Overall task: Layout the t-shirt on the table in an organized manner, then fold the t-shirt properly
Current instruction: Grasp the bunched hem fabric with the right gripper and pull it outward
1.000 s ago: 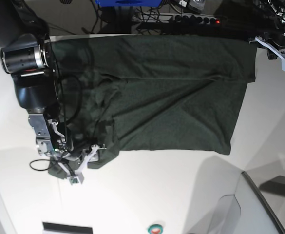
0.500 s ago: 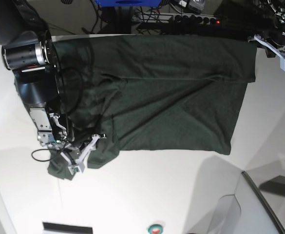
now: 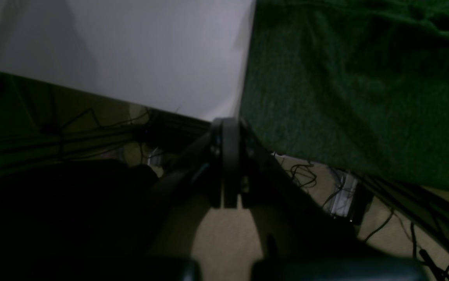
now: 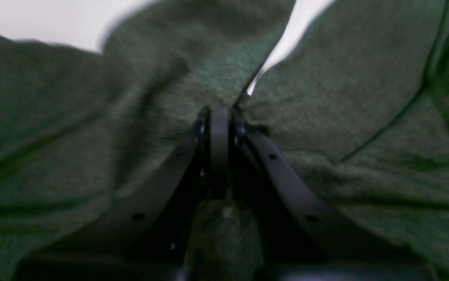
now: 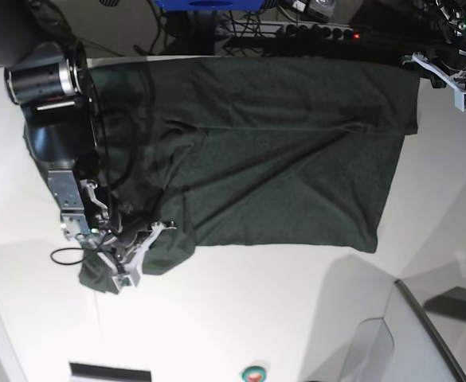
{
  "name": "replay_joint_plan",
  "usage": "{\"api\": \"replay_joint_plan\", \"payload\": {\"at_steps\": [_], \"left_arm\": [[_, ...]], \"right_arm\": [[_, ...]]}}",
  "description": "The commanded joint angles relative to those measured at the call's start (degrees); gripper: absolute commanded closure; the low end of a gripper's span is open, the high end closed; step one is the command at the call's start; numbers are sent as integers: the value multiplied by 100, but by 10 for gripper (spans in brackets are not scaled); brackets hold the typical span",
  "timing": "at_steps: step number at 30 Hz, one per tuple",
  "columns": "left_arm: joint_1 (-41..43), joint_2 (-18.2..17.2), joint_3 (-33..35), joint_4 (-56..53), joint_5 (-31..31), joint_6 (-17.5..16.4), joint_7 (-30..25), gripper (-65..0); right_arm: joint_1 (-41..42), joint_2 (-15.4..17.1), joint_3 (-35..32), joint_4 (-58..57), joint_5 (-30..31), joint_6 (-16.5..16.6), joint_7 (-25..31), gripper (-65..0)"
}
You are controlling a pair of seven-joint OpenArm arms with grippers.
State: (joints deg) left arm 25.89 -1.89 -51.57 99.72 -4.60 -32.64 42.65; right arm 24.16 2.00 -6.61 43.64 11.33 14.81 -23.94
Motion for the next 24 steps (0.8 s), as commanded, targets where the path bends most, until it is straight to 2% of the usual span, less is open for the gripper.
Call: {"api": "replay_joint_plan", "payload": {"at_steps": [1, 6, 11, 13, 15, 17, 24], "left_arm": [[26, -61, -34, 98, -19, 16, -103, 0], [18, -70, -34, 98, -19, 16, -103, 0], [18, -114, -34, 98, -28, 16, -103, 0], [18, -123, -34, 98, -28, 16, -103, 0], [18, -149, -34, 98, -37, 16, -103, 0], [18, -149, -34, 98, -28, 16, -103, 0], [44, -149, -34, 98, -19, 16, -103, 0]], "right_arm": [[76, 24, 15, 326, 32, 9, -19, -3], [-346, 42, -3, 1346, 32, 9, -441, -6], [-364, 51, 15, 1381, 32, 9, -564, -14], [-364, 51, 15, 1381, 32, 9, -564, -72], [-364, 51, 15, 1381, 32, -8, -555, -170], [-364, 59, 15, 1381, 32, -8, -546, -236], [-390, 15, 6, 1381, 32, -8, -564, -215]]}}
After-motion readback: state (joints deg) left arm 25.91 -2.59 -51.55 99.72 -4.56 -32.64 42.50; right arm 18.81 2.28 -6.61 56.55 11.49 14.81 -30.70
